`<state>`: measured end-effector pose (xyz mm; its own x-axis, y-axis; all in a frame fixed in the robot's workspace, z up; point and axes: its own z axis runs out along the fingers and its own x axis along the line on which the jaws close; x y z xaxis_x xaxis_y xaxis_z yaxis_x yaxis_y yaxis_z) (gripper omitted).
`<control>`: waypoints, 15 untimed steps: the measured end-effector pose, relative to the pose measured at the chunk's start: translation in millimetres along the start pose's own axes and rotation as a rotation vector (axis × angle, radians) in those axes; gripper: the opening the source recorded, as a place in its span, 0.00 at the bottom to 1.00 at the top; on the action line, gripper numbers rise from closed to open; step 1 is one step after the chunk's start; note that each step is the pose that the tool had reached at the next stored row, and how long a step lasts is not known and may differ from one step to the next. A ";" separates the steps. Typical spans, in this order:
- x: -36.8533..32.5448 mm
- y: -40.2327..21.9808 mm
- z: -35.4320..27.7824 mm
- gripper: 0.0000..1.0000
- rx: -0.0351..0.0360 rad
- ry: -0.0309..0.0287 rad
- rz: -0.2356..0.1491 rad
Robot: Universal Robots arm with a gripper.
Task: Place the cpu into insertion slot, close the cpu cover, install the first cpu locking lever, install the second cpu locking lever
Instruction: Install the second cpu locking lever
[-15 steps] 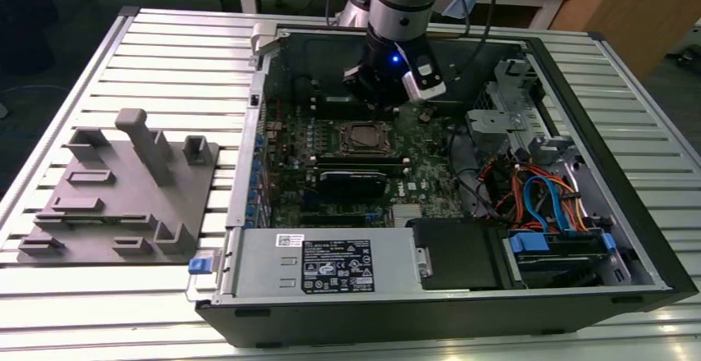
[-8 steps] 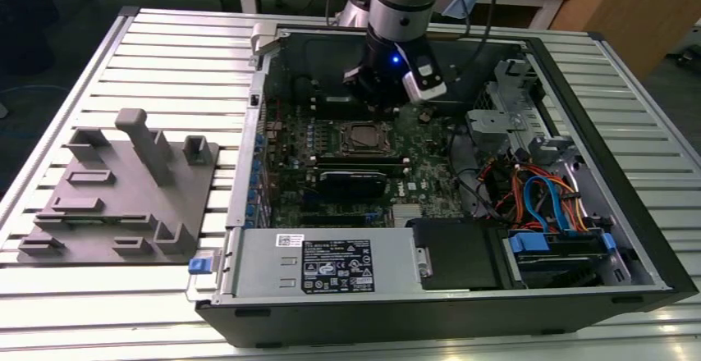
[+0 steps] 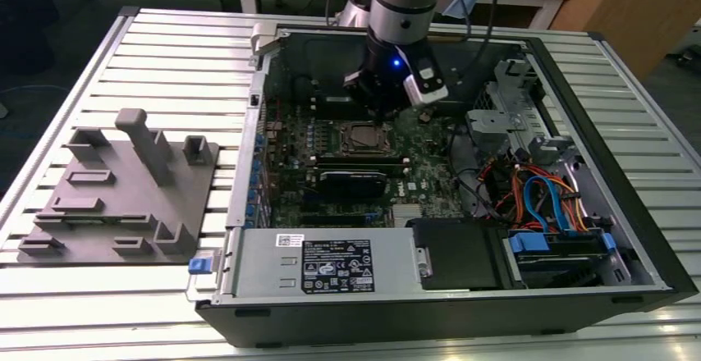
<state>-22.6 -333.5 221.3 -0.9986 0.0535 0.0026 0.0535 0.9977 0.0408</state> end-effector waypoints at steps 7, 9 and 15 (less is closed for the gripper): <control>-0.2 -3.3 -0.1 0.10 0.0217 -0.0011 0.000; -0.2 -3.3 -0.1 0.10 0.0218 -0.0012 0.000; -0.2 -3.3 0.0 0.10 0.0218 -0.0012 0.000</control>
<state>-22.6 -336.8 221.2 -0.9986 0.0535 0.0014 0.0535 0.9984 0.0190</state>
